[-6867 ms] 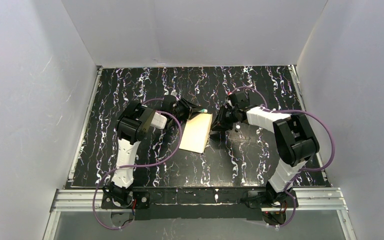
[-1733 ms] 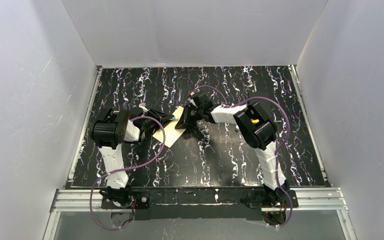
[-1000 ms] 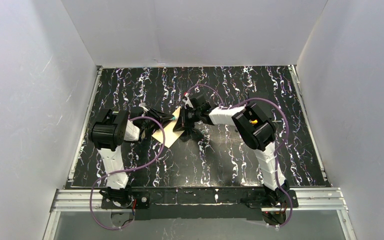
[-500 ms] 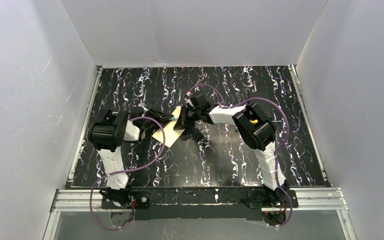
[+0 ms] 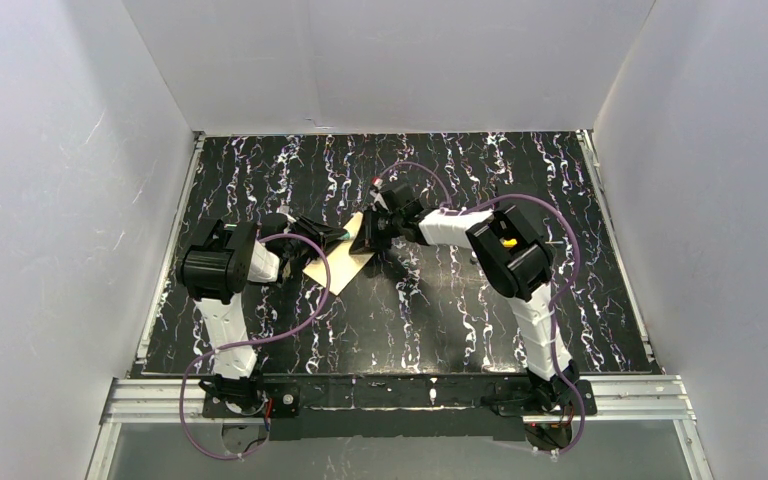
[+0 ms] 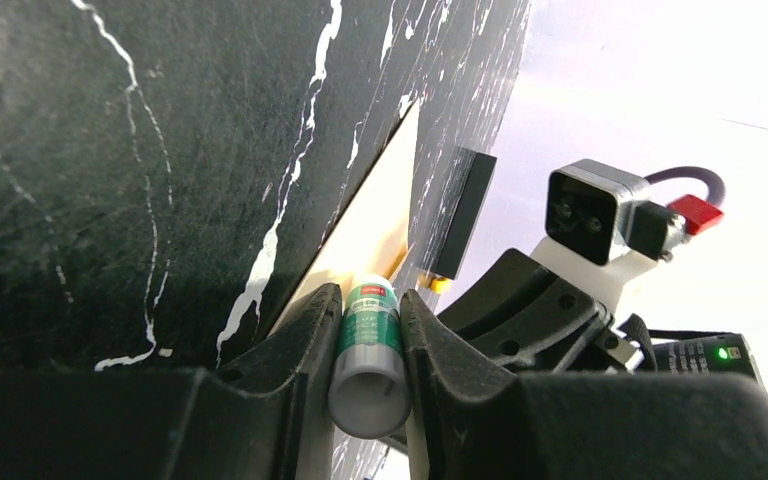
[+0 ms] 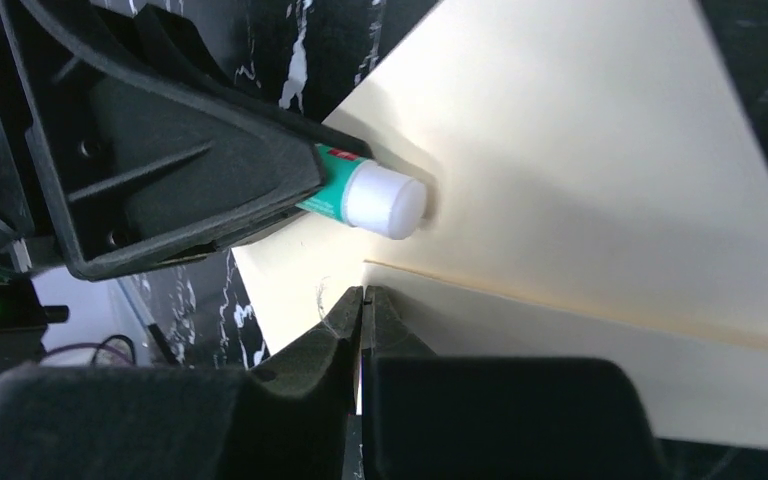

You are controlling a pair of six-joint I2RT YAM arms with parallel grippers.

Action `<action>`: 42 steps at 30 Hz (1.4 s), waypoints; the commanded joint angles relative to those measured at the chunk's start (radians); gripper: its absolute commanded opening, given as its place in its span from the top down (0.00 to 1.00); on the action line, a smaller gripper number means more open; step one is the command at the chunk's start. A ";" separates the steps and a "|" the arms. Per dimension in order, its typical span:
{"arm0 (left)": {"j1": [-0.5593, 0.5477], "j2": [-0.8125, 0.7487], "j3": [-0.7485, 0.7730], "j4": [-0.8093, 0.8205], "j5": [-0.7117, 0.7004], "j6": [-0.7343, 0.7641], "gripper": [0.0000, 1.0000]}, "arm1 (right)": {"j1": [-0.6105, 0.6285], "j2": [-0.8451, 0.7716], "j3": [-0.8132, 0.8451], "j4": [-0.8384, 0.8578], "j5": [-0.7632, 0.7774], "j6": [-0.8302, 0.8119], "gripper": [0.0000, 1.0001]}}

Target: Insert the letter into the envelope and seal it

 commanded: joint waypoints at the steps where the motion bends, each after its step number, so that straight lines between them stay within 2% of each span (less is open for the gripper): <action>1: 0.010 0.009 -0.046 -0.168 -0.135 0.037 1.00 | 0.074 0.020 0.003 -0.125 0.011 -0.181 0.88; 9: 0.010 -0.008 -0.070 -0.174 -0.180 0.017 1.00 | 0.097 0.008 -0.015 -0.123 0.014 -0.211 0.88; 13: 0.011 -0.008 -0.077 -0.181 -0.180 0.018 1.00 | 0.093 -0.004 0.001 -0.115 0.056 -0.165 0.88; 18: 0.010 -0.011 -0.078 -0.180 -0.175 0.020 1.00 | 0.057 -0.013 0.014 -0.028 0.113 -0.078 0.88; 31: 0.011 -0.009 -0.075 -0.180 -0.163 0.038 1.00 | 0.057 -0.017 0.013 0.029 0.212 -0.081 0.87; 38: 0.011 -0.007 -0.074 -0.181 -0.172 0.031 1.00 | 0.083 -0.011 0.000 -0.006 0.143 -0.122 0.87; 42: 0.011 -0.006 -0.075 -0.181 -0.182 0.027 1.00 | 0.109 -0.028 -0.047 -0.036 0.076 -0.211 0.87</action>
